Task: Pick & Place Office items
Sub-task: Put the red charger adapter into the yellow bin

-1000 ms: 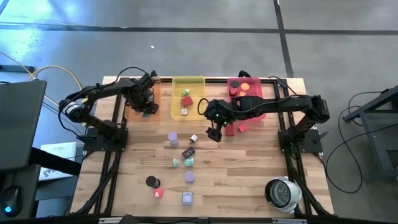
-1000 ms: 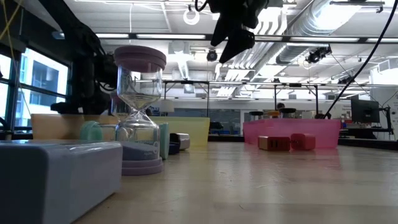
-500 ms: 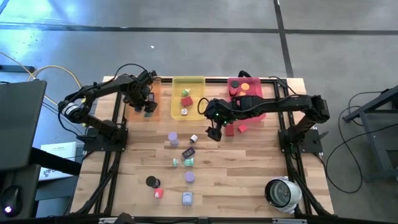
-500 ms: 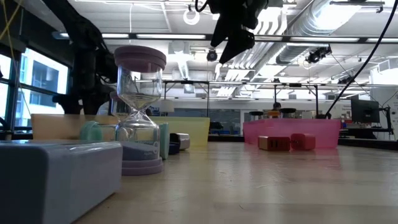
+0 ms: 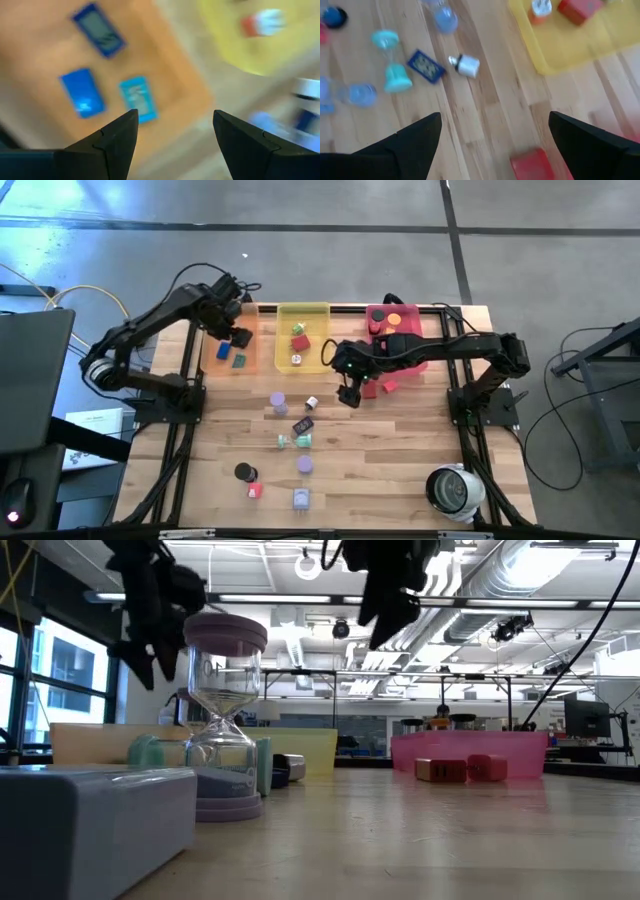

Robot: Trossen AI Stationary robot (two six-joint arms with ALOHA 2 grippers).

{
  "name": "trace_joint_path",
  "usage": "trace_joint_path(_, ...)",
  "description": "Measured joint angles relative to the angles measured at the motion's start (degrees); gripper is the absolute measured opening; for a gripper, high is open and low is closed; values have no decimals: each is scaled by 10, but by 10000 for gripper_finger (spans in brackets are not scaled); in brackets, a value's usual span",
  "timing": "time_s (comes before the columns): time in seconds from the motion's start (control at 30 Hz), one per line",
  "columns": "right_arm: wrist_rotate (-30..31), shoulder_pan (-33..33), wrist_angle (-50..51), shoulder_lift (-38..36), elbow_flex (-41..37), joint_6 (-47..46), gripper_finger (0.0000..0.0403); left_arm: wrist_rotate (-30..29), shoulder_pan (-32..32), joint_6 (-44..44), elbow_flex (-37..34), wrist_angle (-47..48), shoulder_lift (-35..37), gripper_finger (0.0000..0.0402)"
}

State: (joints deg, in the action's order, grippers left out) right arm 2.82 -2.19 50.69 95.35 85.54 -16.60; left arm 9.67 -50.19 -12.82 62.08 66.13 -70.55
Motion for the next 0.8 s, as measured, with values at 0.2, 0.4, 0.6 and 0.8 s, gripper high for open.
trace_joint_path(0.2,0,-5,71,0,0,-31,358,122,33,-22,0,40,66,251)
trace_joint_path(0.4,-11,-2,122,0,0,-77,358,153,85,-56,0,85,120,251)
trace_joint_path(0.6,-39,16,141,0,0,-116,358,154,153,-134,0,87,157,251)
trace_joint_path(0.8,-60,50,175,-1,0,-158,358,117,243,-246,0,90,174,251)
